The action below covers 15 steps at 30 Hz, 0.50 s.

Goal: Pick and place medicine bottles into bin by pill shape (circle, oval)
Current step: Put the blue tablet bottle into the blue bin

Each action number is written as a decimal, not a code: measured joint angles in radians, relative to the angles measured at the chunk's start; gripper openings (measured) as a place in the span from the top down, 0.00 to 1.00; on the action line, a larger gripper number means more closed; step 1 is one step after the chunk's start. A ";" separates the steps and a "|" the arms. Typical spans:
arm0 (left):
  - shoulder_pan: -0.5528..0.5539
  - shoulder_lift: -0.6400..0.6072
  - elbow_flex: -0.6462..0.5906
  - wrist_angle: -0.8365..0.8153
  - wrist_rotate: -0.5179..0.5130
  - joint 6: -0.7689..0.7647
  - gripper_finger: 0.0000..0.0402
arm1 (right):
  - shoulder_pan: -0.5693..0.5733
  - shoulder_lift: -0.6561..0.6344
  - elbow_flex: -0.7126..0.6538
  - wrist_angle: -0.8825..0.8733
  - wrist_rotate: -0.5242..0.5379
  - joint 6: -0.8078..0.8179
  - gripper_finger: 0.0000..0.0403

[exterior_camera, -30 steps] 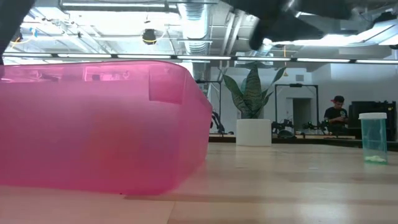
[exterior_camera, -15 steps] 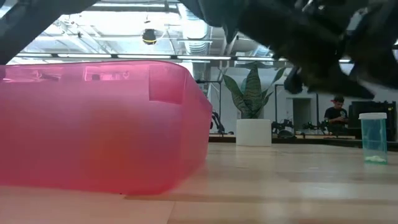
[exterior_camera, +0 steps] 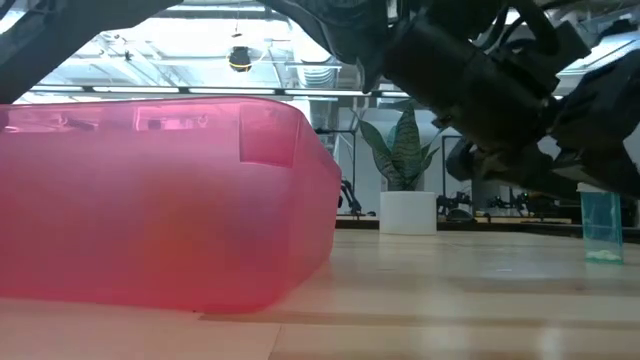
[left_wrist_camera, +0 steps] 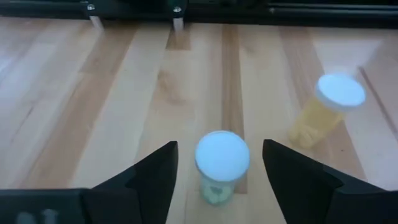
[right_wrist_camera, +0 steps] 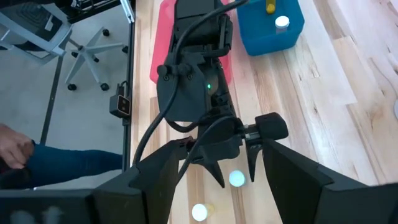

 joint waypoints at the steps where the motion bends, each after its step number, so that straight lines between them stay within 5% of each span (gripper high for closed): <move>1: -0.001 0.000 0.000 0.001 -0.005 0.006 0.45 | 0.000 0.000 0.000 0.000 0.000 0.000 0.41; 15: 0.000 -0.003 0.015 -0.002 0.011 0.019 0.72 | 0.000 0.000 0.000 0.000 0.000 -0.005 0.41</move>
